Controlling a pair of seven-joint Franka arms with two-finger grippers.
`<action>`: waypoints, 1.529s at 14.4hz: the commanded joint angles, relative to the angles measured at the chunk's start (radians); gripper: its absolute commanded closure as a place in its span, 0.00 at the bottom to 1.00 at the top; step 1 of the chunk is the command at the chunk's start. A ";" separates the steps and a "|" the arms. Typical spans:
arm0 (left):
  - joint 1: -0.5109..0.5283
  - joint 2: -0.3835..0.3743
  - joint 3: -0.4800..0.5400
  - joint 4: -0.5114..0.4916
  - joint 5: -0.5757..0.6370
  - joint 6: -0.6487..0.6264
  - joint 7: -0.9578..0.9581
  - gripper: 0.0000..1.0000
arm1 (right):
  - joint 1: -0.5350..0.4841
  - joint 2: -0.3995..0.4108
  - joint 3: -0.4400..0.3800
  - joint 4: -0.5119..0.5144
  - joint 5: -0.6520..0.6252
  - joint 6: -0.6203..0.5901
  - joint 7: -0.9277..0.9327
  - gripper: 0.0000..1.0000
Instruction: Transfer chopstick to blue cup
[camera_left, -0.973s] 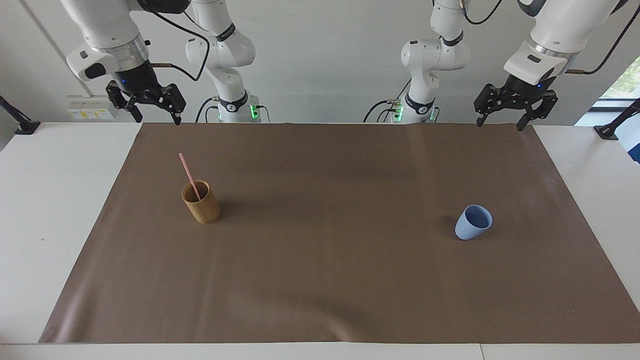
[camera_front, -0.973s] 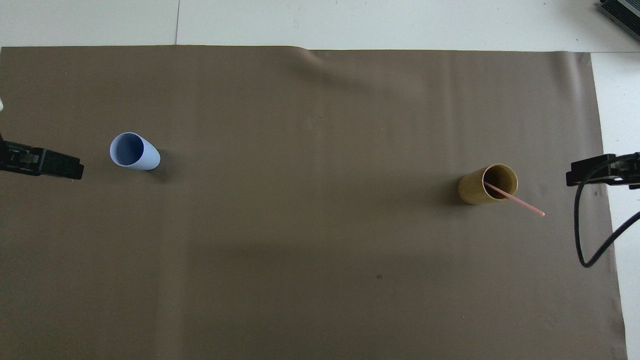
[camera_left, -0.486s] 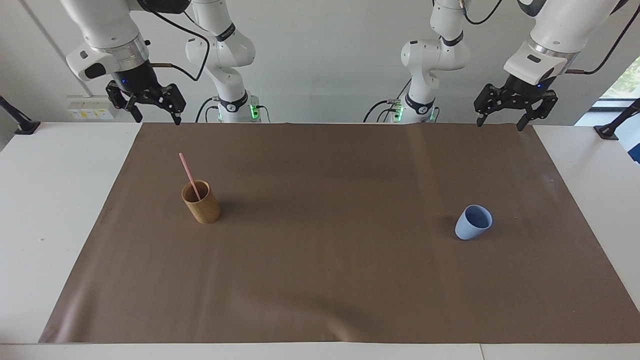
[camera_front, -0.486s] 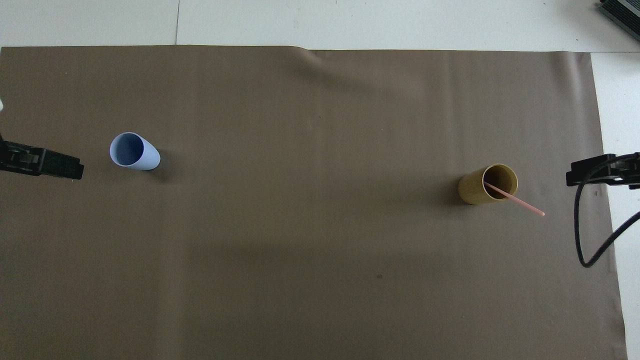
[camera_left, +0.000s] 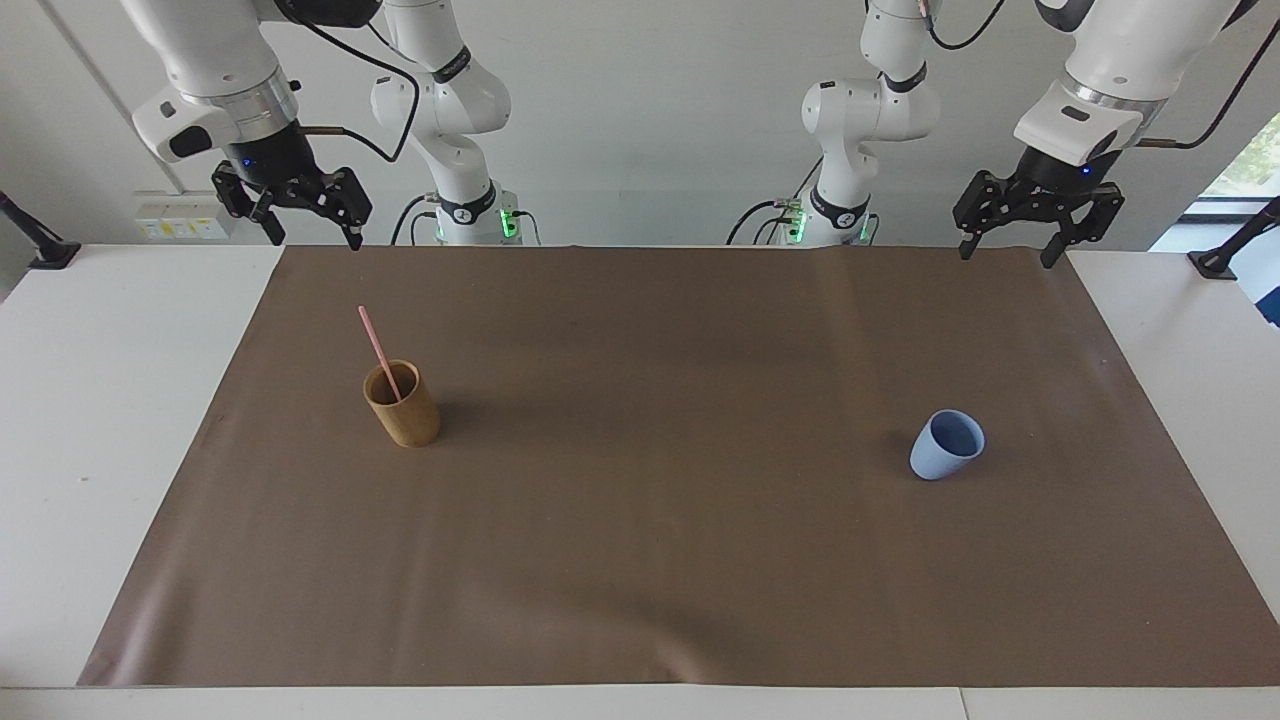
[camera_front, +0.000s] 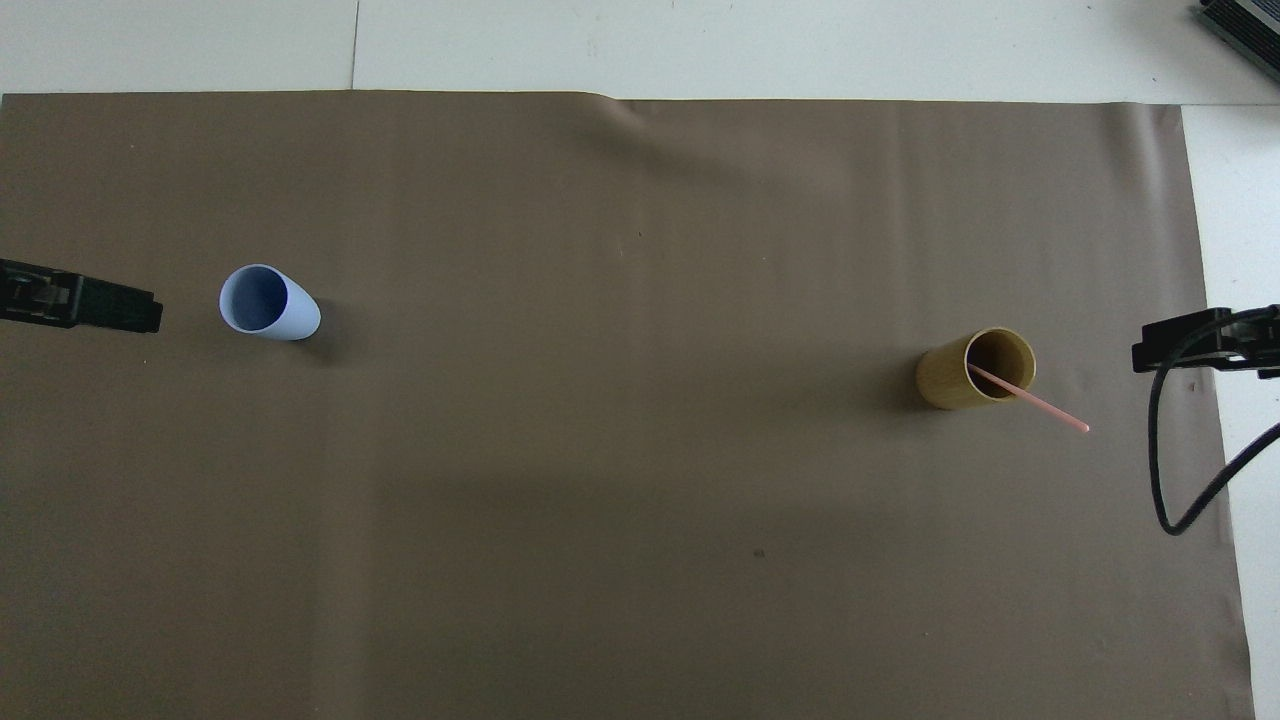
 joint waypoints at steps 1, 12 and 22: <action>0.050 0.029 -0.005 -0.023 -0.016 0.067 0.079 0.00 | -0.005 -0.010 0.001 -0.007 -0.001 -0.003 0.013 0.00; 0.140 0.207 -0.005 -0.244 -0.072 0.417 0.173 0.00 | -0.005 -0.010 0.003 -0.007 -0.001 -0.003 0.013 0.00; 0.131 0.293 -0.007 -0.378 -0.105 0.655 0.173 0.89 | -0.005 -0.010 0.003 -0.007 -0.001 -0.003 0.013 0.00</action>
